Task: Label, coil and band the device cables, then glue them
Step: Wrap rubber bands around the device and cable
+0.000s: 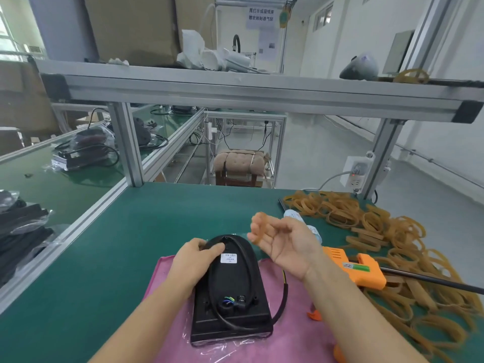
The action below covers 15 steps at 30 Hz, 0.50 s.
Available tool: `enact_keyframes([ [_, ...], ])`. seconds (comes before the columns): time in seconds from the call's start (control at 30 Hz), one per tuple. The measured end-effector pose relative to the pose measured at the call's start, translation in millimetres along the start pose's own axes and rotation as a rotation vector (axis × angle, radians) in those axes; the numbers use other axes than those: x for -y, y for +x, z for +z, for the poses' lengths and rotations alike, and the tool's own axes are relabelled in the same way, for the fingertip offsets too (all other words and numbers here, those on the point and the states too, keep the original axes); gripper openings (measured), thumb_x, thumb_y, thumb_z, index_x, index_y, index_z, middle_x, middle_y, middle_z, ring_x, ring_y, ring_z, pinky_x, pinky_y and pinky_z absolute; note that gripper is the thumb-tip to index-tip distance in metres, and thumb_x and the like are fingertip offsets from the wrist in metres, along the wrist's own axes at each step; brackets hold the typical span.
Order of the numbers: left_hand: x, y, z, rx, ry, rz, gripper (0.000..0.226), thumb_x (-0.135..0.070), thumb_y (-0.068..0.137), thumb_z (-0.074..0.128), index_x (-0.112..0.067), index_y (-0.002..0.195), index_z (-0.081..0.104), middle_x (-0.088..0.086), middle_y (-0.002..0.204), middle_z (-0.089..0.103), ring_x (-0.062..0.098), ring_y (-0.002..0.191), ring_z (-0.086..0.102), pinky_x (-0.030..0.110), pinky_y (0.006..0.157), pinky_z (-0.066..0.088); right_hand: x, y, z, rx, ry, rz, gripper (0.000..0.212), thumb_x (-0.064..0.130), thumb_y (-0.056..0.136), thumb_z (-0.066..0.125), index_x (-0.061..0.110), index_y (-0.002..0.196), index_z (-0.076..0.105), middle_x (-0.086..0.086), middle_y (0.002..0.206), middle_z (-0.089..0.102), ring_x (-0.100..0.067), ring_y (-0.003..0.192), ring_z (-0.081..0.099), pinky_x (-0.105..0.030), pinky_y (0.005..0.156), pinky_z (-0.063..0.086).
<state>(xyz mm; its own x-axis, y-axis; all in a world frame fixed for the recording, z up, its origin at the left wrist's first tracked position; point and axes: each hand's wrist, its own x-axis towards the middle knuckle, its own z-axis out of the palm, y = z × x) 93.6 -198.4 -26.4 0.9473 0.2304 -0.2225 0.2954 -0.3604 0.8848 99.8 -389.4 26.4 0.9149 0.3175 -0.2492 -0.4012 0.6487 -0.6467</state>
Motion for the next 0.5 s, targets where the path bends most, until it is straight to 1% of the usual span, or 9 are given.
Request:
enact_keyframes([
  [0.03,-2,0,-2,0.044,-0.029,-0.007,0.032,-0.031,0.082,0.073,-0.004,0.1,0.068,0.008,0.096,0.074,0.026,0.09,0.069,0.044,0.089,0.055,-2,1,0,0.019,0.034,-0.01,0.037,-0.01,0.092,0.028,-0.004,0.111,0.058,-0.016,0.092,0.073,-0.026,0.074,0.073,-0.034,0.061,0.061],
  [0.07,-6,0,-5,0.079,-0.072,-0.017,0.028,-0.024,0.081,0.074,0.0,0.094,0.069,0.012,0.088,0.075,0.029,0.082,0.07,0.047,0.086,0.056,-4,2,0,0.011,-0.001,-0.044,0.041,-0.014,0.092,0.027,0.0,0.115,0.058,-0.014,0.099,0.074,-0.026,0.079,0.074,-0.033,0.061,0.061],
  [0.1,-9,0,-7,0.107,-0.133,-0.033,0.025,-0.018,0.08,0.075,0.004,0.092,0.07,0.016,0.084,0.074,0.03,0.077,0.07,0.049,0.084,0.057,-6,4,-1,-0.023,-0.106,-0.096,0.04,-0.015,0.094,0.03,0.005,0.115,0.058,-0.01,0.102,0.073,-0.025,0.08,0.074,-0.029,0.061,0.06],
  [0.17,-12,-2,-7,0.134,-0.253,-0.059,0.022,-0.009,0.08,0.074,0.008,0.093,0.069,0.02,0.082,0.074,0.031,0.073,0.068,0.049,0.083,0.057,-7,5,-5,-0.118,-0.398,-0.197,0.028,-0.007,0.096,0.046,0.009,0.114,0.06,-0.002,0.101,0.072,-0.019,0.072,0.073,-0.023,0.057,0.058],
  [0.23,-10,-6,-4,0.096,-0.328,-0.037,0.018,-0.009,0.082,0.073,0.005,0.092,0.07,0.018,0.08,0.074,0.03,0.07,0.068,0.048,0.08,0.057,-3,5,-14,-0.2,-0.606,-0.212,0.02,0.006,0.093,0.06,0.004,0.112,0.065,-0.001,0.089,0.074,-0.013,0.059,0.068,-0.019,0.052,0.055],
  [0.3,-6,-11,1,0.013,-0.379,0.029,0.01,-0.014,0.083,0.072,-0.005,0.088,0.073,0.014,0.083,0.075,0.03,0.075,0.07,0.047,0.079,0.058,5,2,-22,-0.261,-0.728,-0.157,0.024,0.023,0.087,0.069,0.002,0.098,0.072,-0.005,0.072,0.073,-0.01,0.048,0.062,-0.018,0.046,0.051],
  [0.33,-4,-14,3,-0.027,-0.402,0.065,0.007,-0.016,0.083,0.072,-0.01,0.087,0.074,0.013,0.088,0.075,0.03,0.08,0.07,0.046,0.08,0.058,9,0,-25,-0.272,-0.758,-0.13,0.028,0.03,0.084,0.072,0.002,0.091,0.073,-0.008,0.071,0.072,-0.01,0.045,0.059,-0.018,0.044,0.05],
  [0.4,-4,-16,3,-0.079,-0.435,0.123,0.012,-0.018,0.084,0.072,-0.013,0.094,0.072,0.01,0.097,0.072,0.027,0.088,0.07,0.043,0.081,0.057,15,-3,-27,-0.236,-0.751,-0.097,0.037,0.039,0.077,0.073,0.003,0.085,0.072,-0.013,0.078,0.074,-0.01,0.045,0.06,-0.018,0.045,0.051],
  [0.5,-8,-17,3,-0.101,-0.432,0.162,0.024,-0.02,0.083,0.074,-0.013,0.104,0.068,0.006,0.102,0.069,0.023,0.091,0.068,0.036,0.079,0.056,13,-5,-22,-0.116,-0.747,-0.013,0.049,0.05,0.076,0.062,0.003,0.087,0.071,-0.014,0.083,0.075,-0.008,0.051,0.065,-0.016,0.048,0.052],
])
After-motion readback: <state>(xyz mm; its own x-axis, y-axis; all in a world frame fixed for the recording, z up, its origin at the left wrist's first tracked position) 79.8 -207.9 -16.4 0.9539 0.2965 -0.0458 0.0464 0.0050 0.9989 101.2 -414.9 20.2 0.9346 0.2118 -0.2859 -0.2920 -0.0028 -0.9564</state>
